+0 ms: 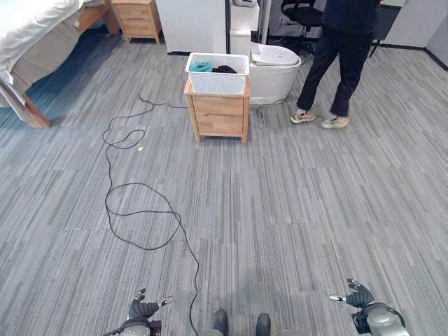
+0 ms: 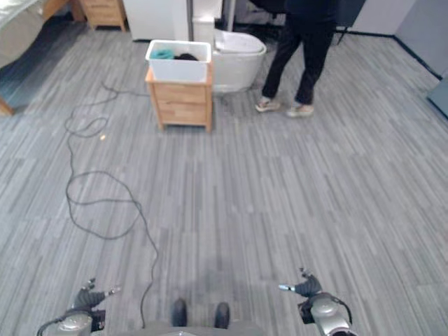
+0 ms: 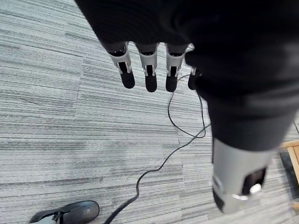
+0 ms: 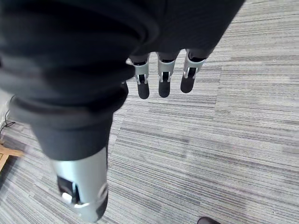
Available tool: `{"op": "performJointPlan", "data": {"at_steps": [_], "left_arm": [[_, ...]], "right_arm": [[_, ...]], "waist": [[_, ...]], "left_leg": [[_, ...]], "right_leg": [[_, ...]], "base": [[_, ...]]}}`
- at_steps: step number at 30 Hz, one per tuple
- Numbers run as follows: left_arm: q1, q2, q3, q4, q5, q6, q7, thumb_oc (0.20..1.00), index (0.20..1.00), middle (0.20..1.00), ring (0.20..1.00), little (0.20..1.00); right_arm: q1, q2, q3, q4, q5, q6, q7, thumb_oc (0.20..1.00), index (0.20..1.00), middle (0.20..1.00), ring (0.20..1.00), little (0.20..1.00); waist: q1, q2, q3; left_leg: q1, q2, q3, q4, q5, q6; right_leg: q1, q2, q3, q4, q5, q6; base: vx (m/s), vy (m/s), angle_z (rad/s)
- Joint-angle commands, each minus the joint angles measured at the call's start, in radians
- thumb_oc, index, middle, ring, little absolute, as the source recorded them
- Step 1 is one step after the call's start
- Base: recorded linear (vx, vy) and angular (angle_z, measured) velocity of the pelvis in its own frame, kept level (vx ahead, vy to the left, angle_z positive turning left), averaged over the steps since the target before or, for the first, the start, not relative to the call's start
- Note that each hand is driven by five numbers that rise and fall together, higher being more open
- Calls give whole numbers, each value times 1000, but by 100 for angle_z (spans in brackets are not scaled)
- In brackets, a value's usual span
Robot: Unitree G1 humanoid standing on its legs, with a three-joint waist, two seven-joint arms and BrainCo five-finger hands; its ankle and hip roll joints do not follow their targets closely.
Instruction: Grab the laundry basket,head to the washer,open it,put in the laundry and shut it.
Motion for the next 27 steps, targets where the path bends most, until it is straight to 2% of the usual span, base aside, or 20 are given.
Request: {"op": "performJointPlan", "data": {"at_steps": [1, 3, 4, 5, 7, 8, 11, 12, 14, 15, 16, 18, 19, 21, 22, 23, 24, 25, 26, 27], "left_arm": [[-39, 50, 20, -23, -56, -41, 30, 1000, 1000, 1000, 1000, 1000], [-42, 53, 20, -35, -60, -40, 32, 1000, 1000, 1000, 1000, 1000], [-42, 53, 20, -35, -60, -40, 32, 1000, 1000, 1000, 1000, 1000], [-52, 56, 14, -41, -58, -38, 30, 1000, 1000, 1000, 1000, 1000], [-60, 57, 3, -50, -49, -38, 28, 1000, 1000, 1000, 1000, 1000], [-61, 53, 2, -52, -48, -37, 26, 1000, 1000, 1000, 1000, 1000], [-63, 50, -3, -46, -57, -36, 23, 1000, 1000, 1000, 1000, 1000], [-76, 40, -14, -38, -56, -37, 22, 1000, 1000, 1000, 1000, 1000], [-80, 30, -15, -41, -57, -38, 17, 1000, 1000, 1000, 1000, 1000], [-80, 27, -18, -38, -53, -36, 16, 1000, 1000, 1000, 1000, 1000], [-69, 16, -23, -38, -44, -37, 10, 1000, 1000, 1000, 1000, 1000], [-55, 6, -29, -36, -37, -33, 6, 1000, 1000, 1000, 1000, 1000], [-55, 7, -29, -36, -37, -33, 7, 1000, 1000, 1000, 1000, 1000], [-52, -2, -41, -33, -35, -31, -1, 1000, 1000, 1000, 1000, 1000], [-46, -3, -49, -34, -27, -30, -9, 1000, 1000, 1000, 1000, 1000], [-50, -7, -50, -22, -26, -30, -8, 1000, 1000, 1000, 1000, 1000], [-58, -8, -55, -14, -27, -29, -5, 1000, 1000, 1000, 1000, 1000], [-58, -7, -55, -14, -27, -29, -5, 1000, 1000, 1000, 1000, 1000], [-73, -12, -65, -6, -31, -30, -4, 1000, 1000, 1000, 1000, 1000], [-77, -12, -71, -7, -30, -29, -4, 1000, 1000, 1000, 1000, 1000]], "right_arm": [[-47, -5, 16, -53, -20, -9, -7, 1000, 1000, 1000, 1000, 1000], [-55, -2, 20, -56, -24, -7, -3, 1000, 1000, 1000, 1000, 1000], [-55, -2, 20, -56, -24, -7, -3, 1000, 1000, 1000, 1000, 1000], [-63, 2, 25, -66, -21, -8, -1, 1000, 1000, 1000, 1000, 1000], [-63, 7, 32, -82, -13, -12, 0, 1000, 1000, 1000, 1000, 1000], [-64, 6, 35, -85, -10, -12, 1, 1000, 1000, 1000, 1000, 1000], [-69, 4, 46, -89, -4, -15, -2, 1000, 1000, 1000, 1000, 1000], [-58, -8, 36, -104, 2, -17, -10, 1000, 1000, 1000, 1000, 1000], [-38, -17, 24, -111, 3, -12, -7, 1000, 1000, 1000, 1000, 1000], [-30, -21, 22, -111, 2, -11, -6, 1000, 1000, 1000, 1000, 1000], [-5, -24, 18, -111, 3, -13, -1, 1000, 1000, 1000, 1000, 1000], [7, -28, 10, -115, 4, -12, 1, 1000, 1000, 1000, 1000, 1000], [7, -28, 10, -115, 4, -12, 1, 1000, 1000, 1000, 1000, 1000], [17, -26, -6, -121, 20, -20, -6, 1000, 1000, 1000, 1000, 1000], [14, -32, -4, -125, 30, -23, -7, 1000, 1000, 1000, 1000, 1000], [8, -34, -3, -115, 29, -25, -12, 1000, 1000, 1000, 1000, 1000], [2, -36, -3, -111, 35, -24, -16, 1000, 1000, 1000, 1000, 1000], [1, -36, -3, -111, 35, -24, -16, 1000, 1000, 1000, 1000, 1000], [-10, -42, 1, -110, 47, -22, -23, 1000, 1000, 1000, 1000, 1000], [-16, -41, 4, -110, 51, -24, -27, 1000, 1000, 1000, 1000, 1000]], "waist": [[18, -19, 30], [20, -16, 48], [20, -16, 48], [14, -8, 67], [7, 1, 84], [2, 2, 86], [-10, 5, 101], [-37, 3, 112], [-59, 8, 117], [-67, 14, 115], [-77, 25, 101], [-84, 47, 85], [-86, 43, 83], [-94, 57, 66], [-97, 72, 56], [-98, 73, 54], [-97, 67, 57], [-99, 64, 55], [-89, 43, 66], [-80, 34, 68]], "left_leg": [[-7, -23, 16, 166, -173, 13], [-14, -33, 10, 184, -183, 26], [-15, -33, 10, 184, -183, 26], [-13, -39, -1, 194, -191, 39], [-1, -43, -13, 197, -198, 47], [18, -50, -17, 185, -203, 50], [73, -68, -33, 143, -221, 51], [122, -91, -61, 129, -246, 46], [172, -107, -97, 126, -278, 36], [194, -109, -112, 124, -291, 33], [231, -111, -138, 138, -314, 21], [224, -91, -148, 200, -282, -17], [220, -94, -150, 200, -278, -17], [199, -60, -129, 261, -204, -68], [182, -24, -109, 344, -141, -103], [169, -10, -90, 385, -105, -115], [133, 6, -63, 433, -79, -117], [130, 3, -65, 432, -75, -116], [50, 37, 12, 454, -119, -78], [17, 41, 33, 429, -147, -61]], "right_leg": [[-43, -139, -22, 171, -87, 135], [-89, -158, -15, 264, -70, 151], [-90, -158, -15, 264, -70, 151], [-141, -160, 3, 373, -59, 151], [-198, -137, 19, 453, -60, 139], [-220, -124, 25, 452, -61, 132], [-287, -121, -43, 347, -26, 117], [-334, -110, -68, 222, 14, 127], [-363, -105, -106, 140, 39, 137], [-375, -107, -116, 141, 43, 137], [-343, -100, -101, 145, 43, 117], [-323, -94, -102, 164, 34, 97], [-326, -98, -103, 162, 37, 97], [-297, -94, -136, 165, 24, 79], [-262, -65, -143, 169, -7, 56], [-242, -59, -148, 165, -23, 46], [-219, -61, -149, 158, -39, 41], [-222, -65, -149, 157, -37, 42], [-171, -77, -143, 143, -65, 40], [-151, -81, -137, 137, -75, 42]], "base": [[45, 240, -12], [22, 151, -13], [30, 183, -13], [58, 172, -8], [132, 174, -7], [187, 101, -6], [341, 42, 13], [470, -14, 35], [577, -54, 60], [683, -128, 52], [565, -148, 54], [391, -139, 81], [204, -119, 84], [349, -190, 82], [479, -217, 75], [440, -185, 62], [189, -84, 0], [278, -97, -23], [292, -78, -40], [384, -96, 7]]}}
